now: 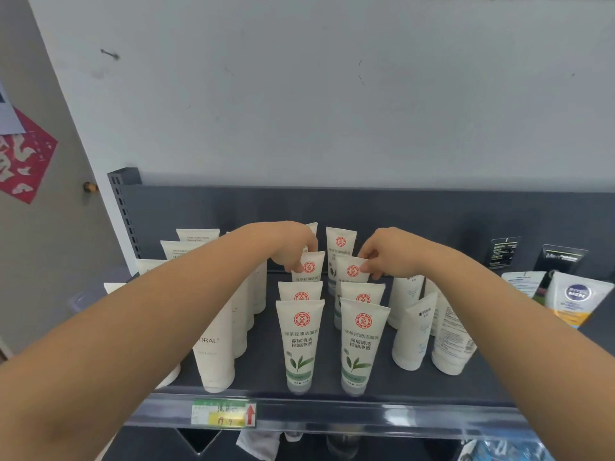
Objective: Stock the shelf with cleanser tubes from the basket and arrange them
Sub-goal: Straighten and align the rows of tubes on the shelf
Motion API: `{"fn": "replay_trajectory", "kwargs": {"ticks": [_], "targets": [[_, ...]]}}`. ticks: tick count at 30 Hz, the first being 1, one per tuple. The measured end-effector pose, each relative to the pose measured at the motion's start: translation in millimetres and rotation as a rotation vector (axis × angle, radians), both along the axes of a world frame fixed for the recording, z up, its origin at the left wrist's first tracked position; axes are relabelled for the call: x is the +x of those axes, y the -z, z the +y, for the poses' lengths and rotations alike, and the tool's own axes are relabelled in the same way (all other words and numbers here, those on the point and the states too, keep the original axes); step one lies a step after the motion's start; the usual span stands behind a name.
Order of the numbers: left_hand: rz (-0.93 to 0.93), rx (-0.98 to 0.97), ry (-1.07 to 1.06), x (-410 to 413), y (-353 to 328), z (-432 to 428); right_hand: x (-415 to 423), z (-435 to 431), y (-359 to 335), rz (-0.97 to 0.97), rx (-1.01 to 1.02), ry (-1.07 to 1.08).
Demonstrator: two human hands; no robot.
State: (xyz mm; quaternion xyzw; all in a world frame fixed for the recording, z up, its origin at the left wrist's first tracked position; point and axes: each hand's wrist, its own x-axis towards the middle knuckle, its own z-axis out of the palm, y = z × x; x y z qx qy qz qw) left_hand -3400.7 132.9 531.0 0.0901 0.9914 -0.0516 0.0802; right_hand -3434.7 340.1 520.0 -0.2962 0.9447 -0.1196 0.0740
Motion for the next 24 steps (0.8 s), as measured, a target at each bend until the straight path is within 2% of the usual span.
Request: {"fn": "replay_trajectory", "kwargs": {"ticks": [13,24], "targets": [[-0.049,0.011,0.082,29.4,-4.2,-4.3,14.8,14.3,1.0,-0.044,-0.003,-0.057],[0.041,0.031,0.073,30.5,5.3,-3.7,16.2,13.3,5.3,-0.055,-0.068,-0.026]]}}
